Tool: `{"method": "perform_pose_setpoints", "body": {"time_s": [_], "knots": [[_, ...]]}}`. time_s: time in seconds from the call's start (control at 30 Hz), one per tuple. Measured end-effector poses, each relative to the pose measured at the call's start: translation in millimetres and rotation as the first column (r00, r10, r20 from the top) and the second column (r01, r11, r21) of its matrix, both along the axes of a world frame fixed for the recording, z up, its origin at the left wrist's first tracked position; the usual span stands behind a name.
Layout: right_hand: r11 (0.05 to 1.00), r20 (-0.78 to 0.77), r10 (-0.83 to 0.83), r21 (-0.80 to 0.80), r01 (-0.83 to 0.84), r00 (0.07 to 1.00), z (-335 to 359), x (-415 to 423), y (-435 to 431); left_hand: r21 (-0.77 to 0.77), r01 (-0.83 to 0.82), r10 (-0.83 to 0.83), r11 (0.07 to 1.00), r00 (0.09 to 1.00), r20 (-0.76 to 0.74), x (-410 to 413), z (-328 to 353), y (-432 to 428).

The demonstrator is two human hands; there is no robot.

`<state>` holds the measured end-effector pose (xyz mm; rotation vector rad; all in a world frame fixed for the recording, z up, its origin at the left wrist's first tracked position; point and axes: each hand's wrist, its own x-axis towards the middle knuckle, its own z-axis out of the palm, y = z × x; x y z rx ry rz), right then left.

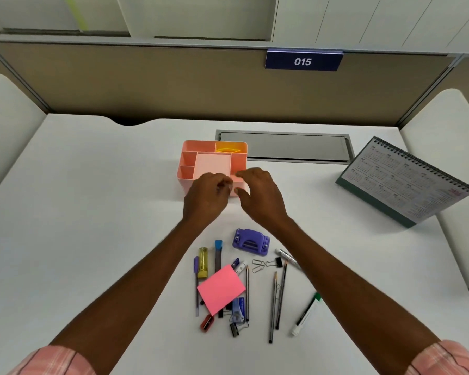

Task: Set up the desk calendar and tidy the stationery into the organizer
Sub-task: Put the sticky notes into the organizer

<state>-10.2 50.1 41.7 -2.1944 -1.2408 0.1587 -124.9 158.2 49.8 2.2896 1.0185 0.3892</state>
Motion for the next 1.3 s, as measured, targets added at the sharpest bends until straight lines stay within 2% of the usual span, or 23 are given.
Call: {"method": "perform_pose_setpoints", "body": {"time_s": [0.13, 0.2, 0.3, 0.43, 0.63, 0.73, 0.83, 1.0, 1.17, 1.3], "knots": [[0.999, -0.144, -0.028, -0.032, 0.024, 0.989, -18.6, -28.8, -38.6, -0.116, 0.002, -0.021, 0.993, 0.986, -0.164, -45.0, -12.2, -33.9], [0.997, -0.247, -0.055, -0.074, 0.038, 0.967, -31.0, -41.8, -56.1, -0.188, 0.027, -0.079, 0.982, 0.959, -0.273, -67.1, -23.3, -48.3], [0.991, -0.315, -0.076, -0.131, 0.035, 0.946, -45.1, -58.1, -76.4, -0.247, 0.125, -0.218, 0.961, 0.891, -0.397, -91.7, -38.3, -62.8], [0.987, -0.340, -0.070, -0.158, 0.016, 0.938, -60.4, -78.3, -99.9, -0.263, 0.224, -0.323, 0.938, 0.838, -0.439, -104.1, -48.6, -75.8], [0.981, -0.374, -0.075, -0.196, 0.001, 0.924, -69.3, -99.8, -120.0, -0.176, 0.233, -0.291, 0.956, 0.822, -0.489, -102.0, -53.4, -87.7], [0.980, -0.367, -0.082, -0.200, 0.008, 0.926, -73.0, -102.0, -127.6, -0.169, 0.172, -0.231, 0.971, 0.863, -0.450, -98.9, -50.0, -86.8], [0.983, -0.397, -0.091, -0.185, 0.018, 0.913, -72.0, -101.3, -133.4, -0.257, 0.124, -0.211, 0.958, 0.915, -0.344, -101.0, -45.4, -82.7], [0.984, -0.524, 0.018, -0.142, -0.108, 0.851, -58.4, -95.0, -137.2, -0.394, 0.091, -0.162, 0.915, 0.975, -0.151, -100.2, -27.9, -76.7], [0.997, -0.508, 0.033, -0.047, -0.066, 0.861, -39.6, -76.2, -129.7, -0.384, 0.093, -0.110, 0.919, 0.994, -0.021, -95.2, -7.8, -67.8], [0.997, -0.438, 0.062, 0.064, -0.037, 0.897, -8.1, -54.3, -111.0, -0.307, 0.121, -0.103, 0.944, 0.992, 0.072, -84.2, 13.8, -58.3]]}}
